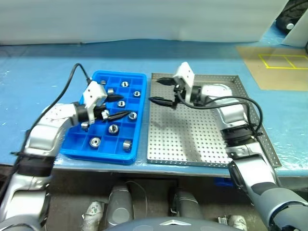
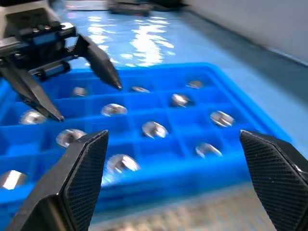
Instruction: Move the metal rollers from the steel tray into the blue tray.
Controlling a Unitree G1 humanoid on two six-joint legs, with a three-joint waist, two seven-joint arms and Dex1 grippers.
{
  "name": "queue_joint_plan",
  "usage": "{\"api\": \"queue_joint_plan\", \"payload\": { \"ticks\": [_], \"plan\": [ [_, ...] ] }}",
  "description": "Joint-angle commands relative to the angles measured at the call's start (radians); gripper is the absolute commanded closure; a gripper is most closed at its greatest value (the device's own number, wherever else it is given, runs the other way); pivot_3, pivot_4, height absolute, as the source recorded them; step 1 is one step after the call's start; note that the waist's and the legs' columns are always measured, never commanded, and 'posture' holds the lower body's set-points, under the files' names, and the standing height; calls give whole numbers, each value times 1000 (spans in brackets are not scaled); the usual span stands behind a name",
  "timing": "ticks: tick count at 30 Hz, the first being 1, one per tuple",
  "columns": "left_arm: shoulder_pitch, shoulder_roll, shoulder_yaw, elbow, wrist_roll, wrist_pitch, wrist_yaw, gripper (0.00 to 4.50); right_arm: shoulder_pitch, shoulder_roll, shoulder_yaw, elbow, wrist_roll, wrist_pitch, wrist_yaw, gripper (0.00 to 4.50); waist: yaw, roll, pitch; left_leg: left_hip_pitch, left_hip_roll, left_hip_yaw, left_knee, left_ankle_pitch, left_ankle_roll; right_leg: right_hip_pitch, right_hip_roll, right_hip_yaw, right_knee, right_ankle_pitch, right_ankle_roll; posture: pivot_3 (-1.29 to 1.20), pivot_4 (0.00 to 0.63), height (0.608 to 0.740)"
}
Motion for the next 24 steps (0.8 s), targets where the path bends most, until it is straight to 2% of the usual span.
{"api": "queue_joint_plan", "payload": {
  "ticks": [1, 6, 10, 15, 24],
  "plan": [
    [-137, -97, -49, 258, 81, -152, -10, 993, 105, -39, -112, -131, -18, 40, -175, 34, -13, 0, 0, 0, -1, 0, 0, 0, 0, 0, 0, 0, 0, 0, 0, -278, 150, 740],
    [-220, -195, -71, 481, 136, -281, -39, 993, 244, -67, -167, -249, -32, 96, -317, 34, -71, 0, 0, 0, -1, 2, 2, -2, 3, 0, 0, 3, -2, 0, 1, -349, 150, 740],
    [-254, -241, -58, 558, 148, -324, -47, 993, 255, -66, -177, -264, -32, 119, -386, 34, -99, 0, 0, 1, -1, 2, 3, -2, 3, 0, 0, 4, 0, 0, 0, -369, 150, 740],
    [-271, -258, -42, 583, 149, -335, -46, 993, 210, -54, -152, -227, -35, 109, -421, 34, -103, 0, 0, 3, -1, 3, 7, -4, 7, 3, 0, 5, 0, 2, 0, -350, 150, 740],
    [-212, -230, -11, 486, 141, -305, -24, 993, 146, -34, -102, -104, -69, 53, -454, 34, -89, 1, 0, 2, -1, 3, 10, -7, 12, 5, -1, 4, -1, 2, 0, -274, 150, 740]
  ]
}}
